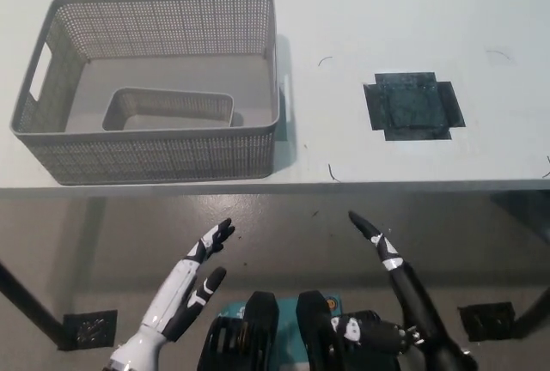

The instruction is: Use the right hand to pick up a small rectangular container and put it into a bigger container on the left side

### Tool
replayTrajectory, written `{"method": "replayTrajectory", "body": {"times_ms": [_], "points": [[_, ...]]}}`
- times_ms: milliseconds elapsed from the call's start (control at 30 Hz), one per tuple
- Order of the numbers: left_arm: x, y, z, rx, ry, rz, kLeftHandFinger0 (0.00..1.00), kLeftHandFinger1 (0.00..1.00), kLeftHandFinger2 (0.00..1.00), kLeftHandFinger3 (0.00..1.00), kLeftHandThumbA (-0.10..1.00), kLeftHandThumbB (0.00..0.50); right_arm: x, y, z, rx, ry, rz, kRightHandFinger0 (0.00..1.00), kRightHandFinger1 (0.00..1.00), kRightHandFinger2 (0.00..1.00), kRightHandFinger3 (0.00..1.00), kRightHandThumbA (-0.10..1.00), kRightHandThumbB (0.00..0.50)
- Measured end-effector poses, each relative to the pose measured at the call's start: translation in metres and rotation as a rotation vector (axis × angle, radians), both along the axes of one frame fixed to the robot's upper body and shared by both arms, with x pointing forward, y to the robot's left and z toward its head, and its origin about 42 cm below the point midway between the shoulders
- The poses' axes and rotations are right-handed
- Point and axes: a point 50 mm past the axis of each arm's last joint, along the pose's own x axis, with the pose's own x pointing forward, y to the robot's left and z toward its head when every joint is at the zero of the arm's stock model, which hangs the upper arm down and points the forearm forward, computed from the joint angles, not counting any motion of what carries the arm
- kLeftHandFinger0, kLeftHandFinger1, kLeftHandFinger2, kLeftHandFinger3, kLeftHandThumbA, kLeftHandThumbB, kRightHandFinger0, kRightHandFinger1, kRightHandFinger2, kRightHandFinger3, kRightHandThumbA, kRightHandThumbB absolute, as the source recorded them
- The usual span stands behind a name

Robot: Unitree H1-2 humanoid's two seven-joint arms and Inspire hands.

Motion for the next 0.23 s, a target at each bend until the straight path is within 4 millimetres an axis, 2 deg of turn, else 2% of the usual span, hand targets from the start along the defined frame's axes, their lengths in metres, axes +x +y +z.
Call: {"method": "replayTrajectory", "body": {"times_ms": [100,233], "points": [[0.000,0.002,0.000,-0.001,-0.002,0.009,1.00,1.00,1.00,1.00,1.00,0.259,0.011,-0.001,-0.009,0.067,0.048,-0.026,1.00,1.00,1.00,1.00,1.00,0.023],[0.002,0.006,0.002,-0.005,-0.007,0.023,1.00,1.00,1.00,1.00,1.00,0.255,0.026,-0.007,-0.014,0.112,0.090,-0.042,1.00,1.00,1.00,1.00,1.00,0.000]]}}
